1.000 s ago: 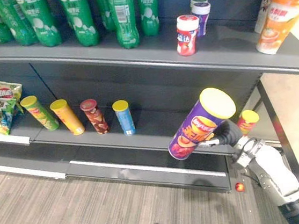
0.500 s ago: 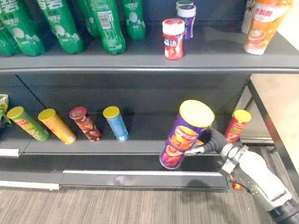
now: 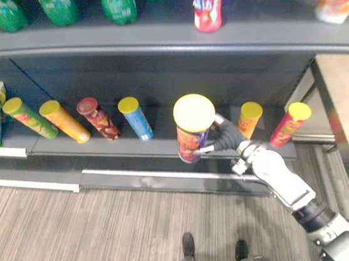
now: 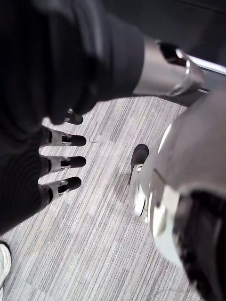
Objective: Put the gum and the chips on the shelf.
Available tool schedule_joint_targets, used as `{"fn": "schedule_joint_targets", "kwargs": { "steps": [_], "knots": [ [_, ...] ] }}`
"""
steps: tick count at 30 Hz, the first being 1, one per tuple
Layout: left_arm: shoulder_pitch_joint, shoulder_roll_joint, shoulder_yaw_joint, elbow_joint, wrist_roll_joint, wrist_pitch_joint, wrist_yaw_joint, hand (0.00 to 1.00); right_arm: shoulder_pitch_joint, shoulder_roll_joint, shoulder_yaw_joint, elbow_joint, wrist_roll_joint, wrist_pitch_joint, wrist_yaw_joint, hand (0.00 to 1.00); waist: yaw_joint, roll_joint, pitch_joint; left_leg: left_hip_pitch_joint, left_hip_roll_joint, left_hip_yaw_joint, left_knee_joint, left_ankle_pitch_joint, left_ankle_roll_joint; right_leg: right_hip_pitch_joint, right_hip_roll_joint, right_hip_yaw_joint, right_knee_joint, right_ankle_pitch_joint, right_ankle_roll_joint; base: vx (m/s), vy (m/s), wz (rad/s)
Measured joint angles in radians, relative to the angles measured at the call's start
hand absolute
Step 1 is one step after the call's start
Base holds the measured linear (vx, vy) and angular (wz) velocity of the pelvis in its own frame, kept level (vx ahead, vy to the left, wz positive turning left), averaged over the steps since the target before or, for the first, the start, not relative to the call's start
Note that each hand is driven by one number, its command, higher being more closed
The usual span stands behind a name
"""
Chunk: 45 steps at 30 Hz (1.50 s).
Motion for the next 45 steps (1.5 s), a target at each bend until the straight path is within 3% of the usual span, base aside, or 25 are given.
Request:
{"fn": "schedule_joint_targets", "kwargs": {
  "steps": [5,8,12,17,20,24,30,36,45],
  "knots": [
    [-0.042,-0.002,-0.046,-0.069,-0.007,-0.011,0.002,0.0,-0.15,0.002,0.024,0.107,-0.078,-0.002,-0.074,1.0,0.012,0.041,0.106,-0.062,-0.004,-0.026,0.036,0.003,0.003,-0.055,-0.008,-0.012,0.04,-0.001,-0.001,-0.06,0.009,0.11],
    [-0.062,-0.003,-0.068,-0.116,-0.009,-0.014,0.002,0.0,-0.233,0.001,0.031,0.163,-0.115,-0.002,-0.116,1.0,0.034,0.065,0.162,-0.109,-0.004,-0.046,0.057,0.01,0.003,-0.102,-0.01,-0.024,0.074,-0.006,-0.006,-0.06,-0.008,0.11],
    [-0.072,0.0,-0.088,-0.136,-0.039,-0.014,0.005,0.0,-0.305,0.006,0.031,0.206,-0.138,-0.002,-0.153,1.0,0.044,0.078,0.198,-0.141,-0.007,-0.067,0.05,0.03,0.001,-0.143,-0.019,-0.048,0.115,-0.02,-0.012,-0.03,-0.017,0.19],
    [-0.084,0.009,-0.117,-0.145,-0.044,-0.008,0.015,0.0,-0.356,0.024,0.03,0.28,-0.155,-0.001,-0.197,1.0,0.06,0.085,0.206,-0.175,-0.018,-0.09,0.044,0.044,-0.004,-0.197,-0.038,-0.066,0.178,-0.048,-0.014,0.0,-0.016,0.15],
    [-0.096,0.01,-0.144,-0.147,-0.045,-0.008,0.017,0.0,-0.392,0.028,0.03,0.351,-0.19,-0.001,-0.233,1.0,0.065,0.102,0.214,-0.194,-0.023,-0.11,0.044,0.052,-0.003,-0.213,-0.046,-0.087,0.198,-0.057,-0.015,0.01,-0.021,0.19],
    [-0.104,0.012,-0.168,-0.168,-0.046,-0.012,0.017,0.0,-0.438,0.024,0.024,0.454,-0.191,-0.002,-0.294,1.0,0.09,0.114,0.221,-0.223,-0.027,-0.123,0.036,0.072,-0.005,-0.258,-0.058,-0.1,0.243,-0.076,-0.02,0.01,-0.036,0.14],
    [-0.114,0.022,-0.216,-0.189,-0.047,-0.022,0.017,0.0,-0.484,0.019,-0.013,0.536,-0.195,-0.017,-0.364,1.0,0.094,0.135,0.231,-0.242,-0.038,-0.159,0.026,0.093,-0.008,-0.289,-0.077,-0.126,0.3,-0.106,-0.023,0.02,-0.042,0.17],
    [-0.119,0.023,-0.248,-0.226,-0.075,-0.029,0.019,0.0,-0.53,-0.026,-0.014,0.582,-0.232,-0.04,-0.434,1.0,0.115,0.164,0.245,-0.265,-0.036,-0.169,0.027,0.096,-0.008,-0.312,-0.082,-0.144,0.321,-0.113,-0.03,-0.01,-0.039,0.07],
    [-0.121,0.031,-0.279,-0.255,-0.086,-0.032,0.027,0.0,-0.554,-0.072,-0.079,0.645,-0.23,-0.065,-0.543,1.0,0.134,0.178,0.25,-0.284,-0.038,-0.168,0.008,0.121,-0.009,-0.348,-0.091,-0.148,0.344,-0.121,-0.033,0.01,-0.045,0.02]
  ]
}}
